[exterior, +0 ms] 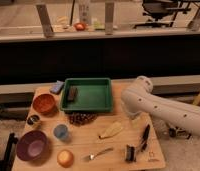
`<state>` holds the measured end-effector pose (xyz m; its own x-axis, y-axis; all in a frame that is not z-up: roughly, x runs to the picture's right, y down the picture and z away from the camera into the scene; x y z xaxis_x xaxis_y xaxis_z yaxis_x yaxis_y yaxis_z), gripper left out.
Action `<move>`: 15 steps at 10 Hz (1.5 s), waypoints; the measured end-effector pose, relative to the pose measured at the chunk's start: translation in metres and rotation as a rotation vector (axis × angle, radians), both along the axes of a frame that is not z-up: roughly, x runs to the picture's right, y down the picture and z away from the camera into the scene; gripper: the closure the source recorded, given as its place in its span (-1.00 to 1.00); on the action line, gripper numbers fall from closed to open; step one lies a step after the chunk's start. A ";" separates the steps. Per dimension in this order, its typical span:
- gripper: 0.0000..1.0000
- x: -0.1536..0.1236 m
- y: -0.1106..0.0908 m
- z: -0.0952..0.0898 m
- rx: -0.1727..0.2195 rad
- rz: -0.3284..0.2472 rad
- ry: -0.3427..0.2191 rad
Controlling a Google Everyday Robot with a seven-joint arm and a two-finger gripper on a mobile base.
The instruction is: Place banana in plastic cup
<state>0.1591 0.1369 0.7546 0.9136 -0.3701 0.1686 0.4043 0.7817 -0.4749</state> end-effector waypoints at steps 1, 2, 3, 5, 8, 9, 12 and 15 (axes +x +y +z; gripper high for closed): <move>-0.60 -0.004 0.002 0.003 -0.001 -0.007 -0.011; -0.60 -0.012 0.003 0.007 0.000 -0.017 -0.025; -0.60 -0.023 0.003 0.010 0.000 -0.025 -0.044; -0.60 -0.035 0.005 0.015 -0.003 -0.037 -0.065; -0.60 -0.053 0.007 0.022 -0.022 -0.059 -0.094; -0.60 -0.058 0.006 0.026 -0.027 -0.062 -0.106; -0.60 -0.064 0.007 0.035 -0.043 -0.066 -0.126; -0.60 -0.066 0.007 0.049 -0.060 -0.056 -0.147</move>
